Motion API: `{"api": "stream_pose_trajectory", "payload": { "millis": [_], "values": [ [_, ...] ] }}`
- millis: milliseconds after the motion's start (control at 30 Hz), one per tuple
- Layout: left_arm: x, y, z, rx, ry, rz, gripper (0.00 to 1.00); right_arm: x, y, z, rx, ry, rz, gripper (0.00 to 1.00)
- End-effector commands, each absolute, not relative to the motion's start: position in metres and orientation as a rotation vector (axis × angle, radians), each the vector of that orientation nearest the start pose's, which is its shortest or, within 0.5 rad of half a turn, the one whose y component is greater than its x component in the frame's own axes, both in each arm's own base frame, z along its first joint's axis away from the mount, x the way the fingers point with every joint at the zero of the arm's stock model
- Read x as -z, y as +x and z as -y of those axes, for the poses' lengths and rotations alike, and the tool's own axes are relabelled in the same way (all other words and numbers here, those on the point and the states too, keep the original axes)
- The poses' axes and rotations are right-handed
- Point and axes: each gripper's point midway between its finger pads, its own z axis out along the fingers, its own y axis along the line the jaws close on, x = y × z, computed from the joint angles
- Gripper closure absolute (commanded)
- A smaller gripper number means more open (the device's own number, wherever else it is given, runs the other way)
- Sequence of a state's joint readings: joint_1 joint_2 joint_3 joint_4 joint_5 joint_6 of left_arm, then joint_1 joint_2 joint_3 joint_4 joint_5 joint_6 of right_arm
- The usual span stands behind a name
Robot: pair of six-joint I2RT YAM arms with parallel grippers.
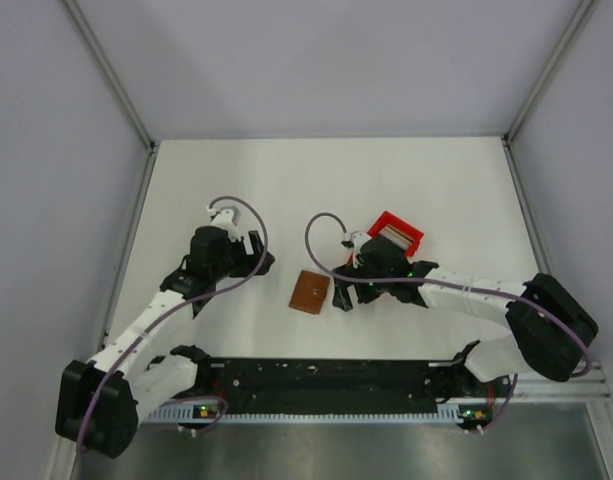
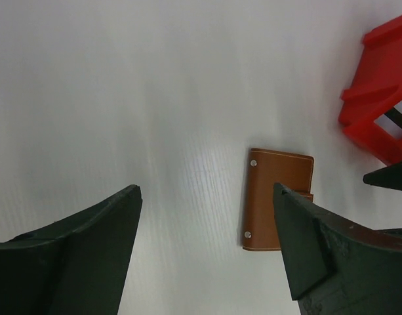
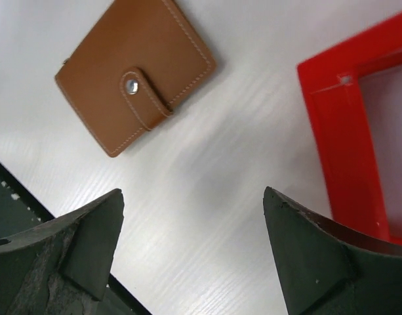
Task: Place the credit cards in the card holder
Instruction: Move the storage box to the center of the board.
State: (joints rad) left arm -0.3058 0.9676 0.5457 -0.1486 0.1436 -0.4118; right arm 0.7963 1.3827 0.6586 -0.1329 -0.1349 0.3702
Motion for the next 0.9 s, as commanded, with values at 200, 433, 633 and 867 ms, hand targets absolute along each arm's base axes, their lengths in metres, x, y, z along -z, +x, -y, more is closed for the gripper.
{"api": "stream_pose_trajectory", "payload": {
  "millis": [200, 433, 633, 867],
  "values": [
    [-0.086, 0.252, 0.180, 0.641, 0.134, -2.313, 0.26, -0.082, 0.216, -0.327, -0.761, -0.902, -2.186, 0.36],
    [-0.065, 0.234, 0.191, 0.697, 0.144, -2.412, 0.30, -0.082, 0.229, -0.351, -0.785, -0.981, -2.114, 0.47],
    [-0.053, 0.221, 0.211, 0.864, 0.032, -2.433, 0.30, -0.069, 0.226, -0.355, -0.817, -1.010, -2.105, 0.48],
    [-0.043, 0.212, 0.218, 0.941, -0.009, -2.459, 0.28, -0.056, 0.215, -0.351, -0.912, -1.029, -2.165, 0.48]
  ]
}}
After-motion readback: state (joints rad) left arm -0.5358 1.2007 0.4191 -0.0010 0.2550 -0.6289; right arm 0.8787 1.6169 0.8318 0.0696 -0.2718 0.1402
